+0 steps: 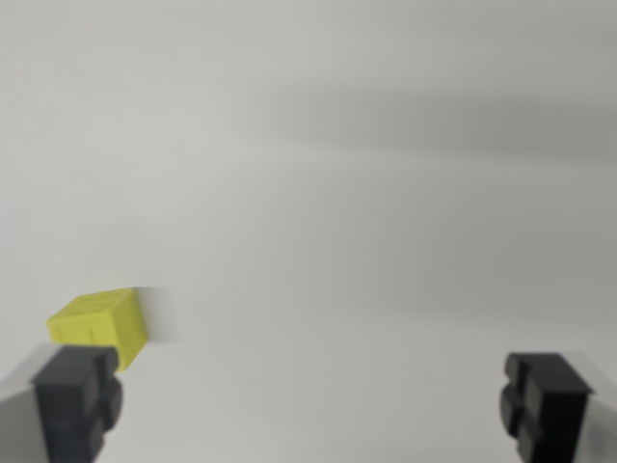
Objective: Pick yellow cube
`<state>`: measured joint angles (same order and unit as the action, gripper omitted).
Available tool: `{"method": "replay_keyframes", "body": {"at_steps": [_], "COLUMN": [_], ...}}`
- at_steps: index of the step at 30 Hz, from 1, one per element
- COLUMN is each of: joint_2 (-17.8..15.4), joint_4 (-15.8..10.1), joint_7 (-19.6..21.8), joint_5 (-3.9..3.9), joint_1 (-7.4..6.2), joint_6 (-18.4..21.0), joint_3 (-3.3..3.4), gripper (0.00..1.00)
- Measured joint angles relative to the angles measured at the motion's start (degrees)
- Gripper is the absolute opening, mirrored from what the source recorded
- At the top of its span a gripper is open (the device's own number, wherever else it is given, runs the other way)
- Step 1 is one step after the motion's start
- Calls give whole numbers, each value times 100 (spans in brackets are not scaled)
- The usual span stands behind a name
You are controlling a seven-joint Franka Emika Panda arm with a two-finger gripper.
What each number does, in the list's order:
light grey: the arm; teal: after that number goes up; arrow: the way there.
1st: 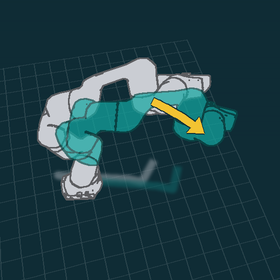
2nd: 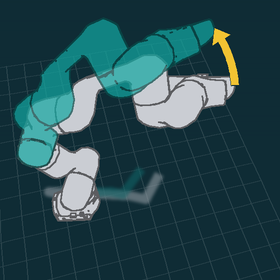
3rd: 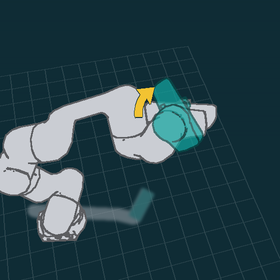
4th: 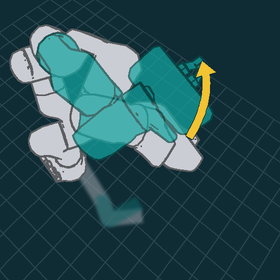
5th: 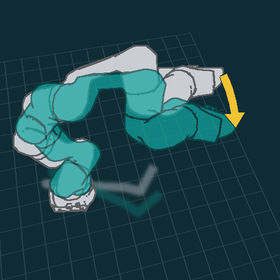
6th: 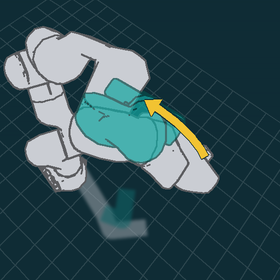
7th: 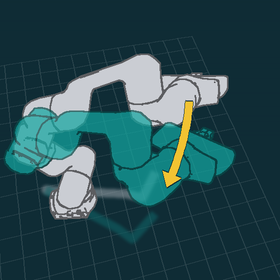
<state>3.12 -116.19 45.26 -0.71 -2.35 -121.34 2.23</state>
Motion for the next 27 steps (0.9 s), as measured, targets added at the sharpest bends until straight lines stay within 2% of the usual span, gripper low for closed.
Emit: {"method": "replay_keyframes", "body": {"at_steps": [27], "joint_2": [-93], "joint_4": [-1169], "joint_7": [201], "joint_5": [-4], "joint_1": [-489], "joint_6": [-1021], "joint_3": [-1], "gripper": [100]}}
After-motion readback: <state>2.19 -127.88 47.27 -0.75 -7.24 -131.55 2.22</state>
